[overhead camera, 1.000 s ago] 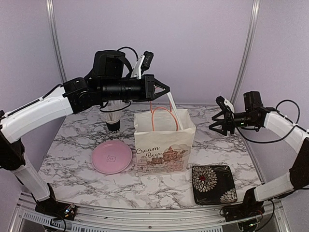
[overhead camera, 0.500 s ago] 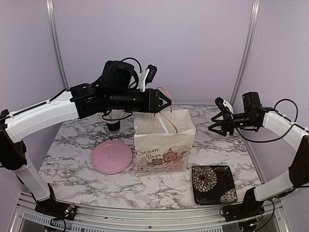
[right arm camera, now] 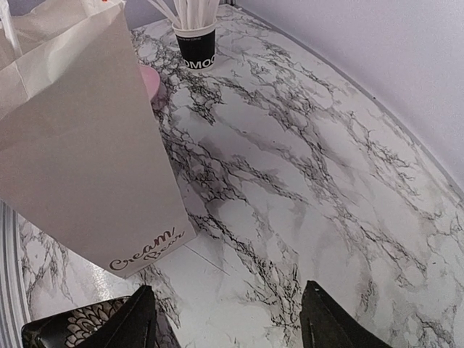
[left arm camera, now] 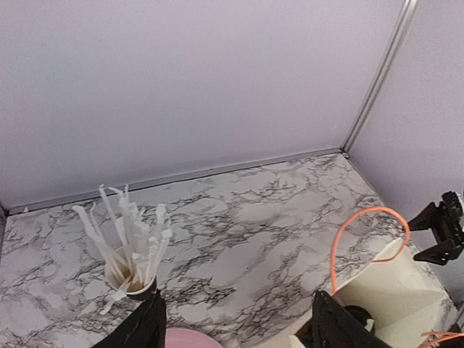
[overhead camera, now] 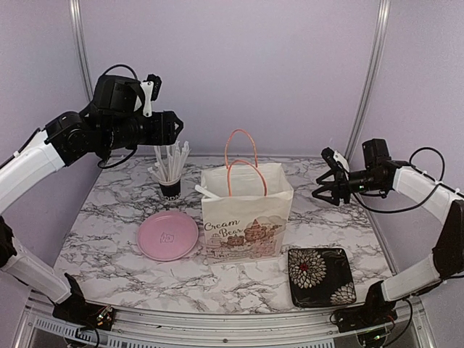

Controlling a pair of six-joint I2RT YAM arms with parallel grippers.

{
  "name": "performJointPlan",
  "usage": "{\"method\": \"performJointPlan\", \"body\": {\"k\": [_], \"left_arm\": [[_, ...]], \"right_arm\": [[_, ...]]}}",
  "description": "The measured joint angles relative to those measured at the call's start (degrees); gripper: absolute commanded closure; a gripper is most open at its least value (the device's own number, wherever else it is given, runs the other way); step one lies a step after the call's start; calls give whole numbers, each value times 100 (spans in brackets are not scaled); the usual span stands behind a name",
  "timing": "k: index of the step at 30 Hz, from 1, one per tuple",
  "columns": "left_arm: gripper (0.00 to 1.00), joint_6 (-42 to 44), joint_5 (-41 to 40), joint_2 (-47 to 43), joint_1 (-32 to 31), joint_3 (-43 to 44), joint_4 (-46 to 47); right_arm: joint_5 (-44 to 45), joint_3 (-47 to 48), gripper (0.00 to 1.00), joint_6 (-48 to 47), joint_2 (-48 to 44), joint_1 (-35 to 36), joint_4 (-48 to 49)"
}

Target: Pack the takeout coffee

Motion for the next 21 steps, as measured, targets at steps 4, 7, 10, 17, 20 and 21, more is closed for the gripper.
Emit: {"method": "performJointPlan", "body": {"k": [4,7,10,17,20,21], "left_arm": [[39,-195,-9,-26,763,-562,-219],[43,-317,-4,72,1204,-907,-385],[45,-389,17,254,1521,-1115,-459],[46,-446,96,518,1893,-1266,-514],[47,-439,201,564,1991,-1294,-472],[47,-437,256,586,2017,-1307,-452]], "right_arm": [[0,0,34,-2,35,0,-26],[0,0,35,-4,50,0,-33],[0,0,35,-7,61,0,-33],[2,0,35,-20,81,0,-37],[2,0,35,-22,109,0,-44],[2,0,35,-24,120,0,-57]]}}
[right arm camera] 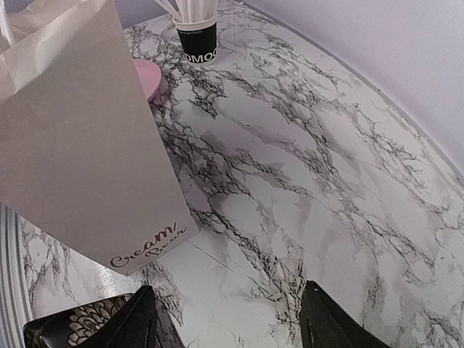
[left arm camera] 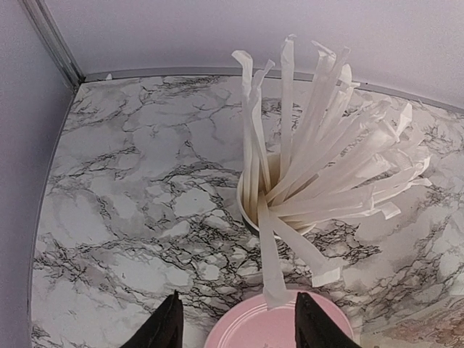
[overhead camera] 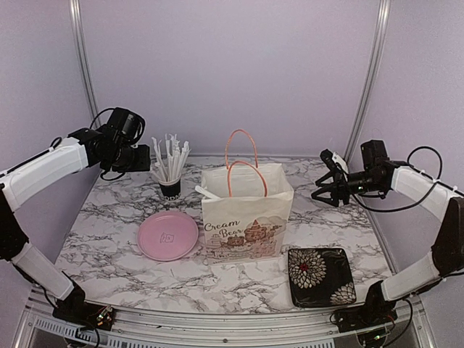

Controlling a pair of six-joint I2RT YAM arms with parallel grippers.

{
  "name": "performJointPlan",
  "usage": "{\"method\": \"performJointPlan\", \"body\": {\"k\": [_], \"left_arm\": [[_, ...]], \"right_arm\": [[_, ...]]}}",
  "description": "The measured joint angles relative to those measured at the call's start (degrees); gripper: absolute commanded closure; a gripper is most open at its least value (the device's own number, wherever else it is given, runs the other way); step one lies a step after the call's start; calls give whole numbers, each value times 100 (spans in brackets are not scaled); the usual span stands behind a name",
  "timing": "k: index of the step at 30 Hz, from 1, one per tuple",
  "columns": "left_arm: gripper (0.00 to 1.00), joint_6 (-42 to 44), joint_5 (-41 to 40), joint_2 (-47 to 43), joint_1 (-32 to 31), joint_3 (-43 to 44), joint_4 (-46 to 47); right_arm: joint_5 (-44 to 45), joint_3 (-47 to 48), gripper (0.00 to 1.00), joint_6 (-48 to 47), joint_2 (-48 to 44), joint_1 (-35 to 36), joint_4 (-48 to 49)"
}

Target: Pack the takeout coffee

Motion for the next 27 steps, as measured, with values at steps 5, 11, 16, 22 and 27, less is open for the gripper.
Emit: {"method": "performJointPlan", "body": {"k": [5,11,16,22,27], "left_arm": [[49,33,240,173,92,-66,107],[63,122,435,507,155,-63,243],[79,160,487,608,210,-63,295],[95,186,492,608,214,-63,372],[100,275,483,608,214,-63,374]], "right_arm": [[0,0,35,-7,26,0,-31],[0,0,36,-61,109,0,-76],[2,0,36,-107,140,0,-116],[2,0,36,-125,142,0,-127],[2,0,36,-127,177,2,-146]]}}
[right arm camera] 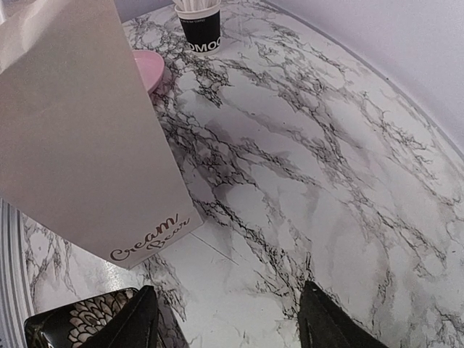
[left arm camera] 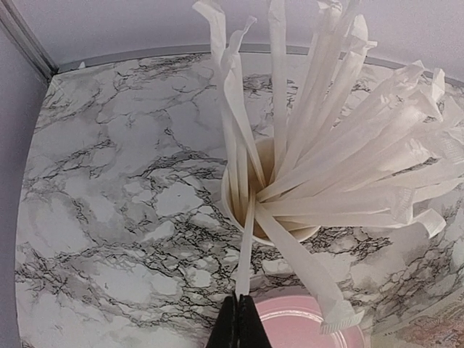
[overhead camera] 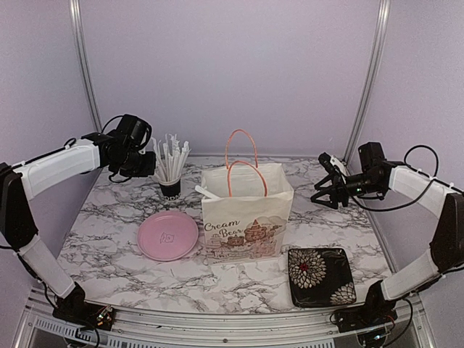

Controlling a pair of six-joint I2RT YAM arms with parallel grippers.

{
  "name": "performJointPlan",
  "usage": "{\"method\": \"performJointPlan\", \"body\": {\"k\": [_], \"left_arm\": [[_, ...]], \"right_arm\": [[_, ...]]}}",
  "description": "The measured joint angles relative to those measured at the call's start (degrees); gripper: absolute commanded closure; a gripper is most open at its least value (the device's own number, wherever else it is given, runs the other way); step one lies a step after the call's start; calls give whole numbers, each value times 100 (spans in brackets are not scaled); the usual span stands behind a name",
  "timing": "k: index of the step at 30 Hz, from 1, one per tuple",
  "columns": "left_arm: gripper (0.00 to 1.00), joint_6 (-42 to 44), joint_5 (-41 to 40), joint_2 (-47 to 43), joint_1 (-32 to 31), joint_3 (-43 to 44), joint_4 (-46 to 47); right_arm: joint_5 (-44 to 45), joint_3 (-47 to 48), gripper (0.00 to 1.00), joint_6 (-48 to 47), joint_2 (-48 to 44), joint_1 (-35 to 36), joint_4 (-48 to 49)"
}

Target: Pack the takeout coffee

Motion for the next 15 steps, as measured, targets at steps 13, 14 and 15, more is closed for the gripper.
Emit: {"method": "performJointPlan", "body": {"k": [13,14,15], "left_arm": [[100,127,-105,-560,0,96,-138],[100,131,-136,-636,0,146,-195],[100,133,-168,-739,0,197,-232]], "right_arm": [[2,0,36,0,35,0,-7],[2,0,37,0,37,0,-7],[2,0,37,0,37,0,-9]]}}
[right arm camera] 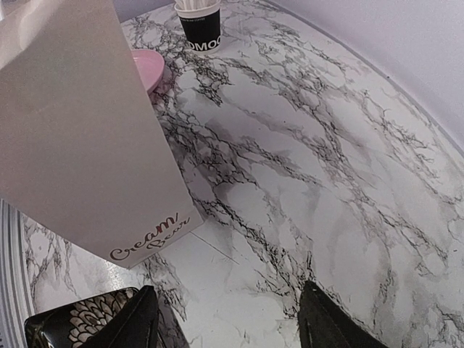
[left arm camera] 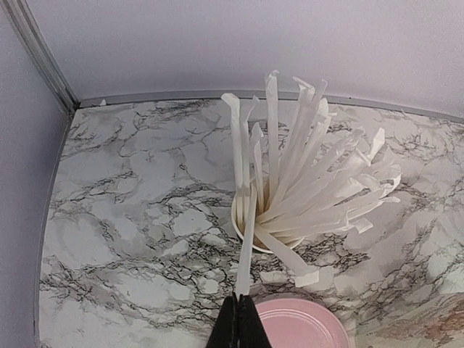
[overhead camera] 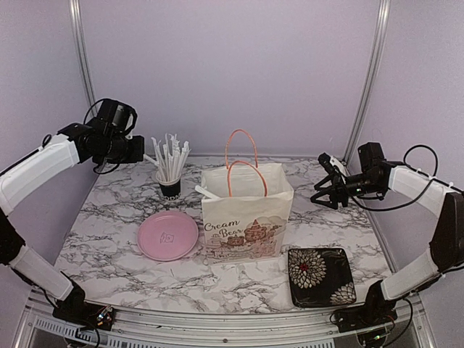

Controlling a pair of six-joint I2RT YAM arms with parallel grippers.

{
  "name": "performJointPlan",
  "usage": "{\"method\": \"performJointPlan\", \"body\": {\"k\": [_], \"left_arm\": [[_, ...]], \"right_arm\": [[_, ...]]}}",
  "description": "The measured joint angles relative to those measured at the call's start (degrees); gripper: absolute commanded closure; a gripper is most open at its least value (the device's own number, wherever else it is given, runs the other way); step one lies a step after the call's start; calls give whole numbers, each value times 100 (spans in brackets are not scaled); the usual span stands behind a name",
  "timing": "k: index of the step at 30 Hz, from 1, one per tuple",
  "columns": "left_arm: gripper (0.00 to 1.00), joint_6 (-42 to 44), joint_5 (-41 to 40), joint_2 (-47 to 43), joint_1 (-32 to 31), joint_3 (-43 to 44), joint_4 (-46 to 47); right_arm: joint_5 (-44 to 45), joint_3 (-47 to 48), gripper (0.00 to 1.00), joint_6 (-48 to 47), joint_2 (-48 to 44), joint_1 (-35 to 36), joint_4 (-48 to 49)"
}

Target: Pack the takeout coffee

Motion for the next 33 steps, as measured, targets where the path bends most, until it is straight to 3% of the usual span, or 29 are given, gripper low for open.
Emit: {"method": "performJointPlan", "body": {"k": [12,17,26,33], "left_arm": [[100,4,-162,-1274,-7,538,-667],[100,98,195,-1823,-20,863,-704],[100,203,2367,-2302,-122,931,-319],[100,184,3818,-2420,-656,658,197]], "right_arm": [[26,2,37,-2,28,28,-4],[39,2,37,-2,50,33,-11],[39,2,37,-4,50,33,-13],[44,2,37,-17,50,33,-13]]}}
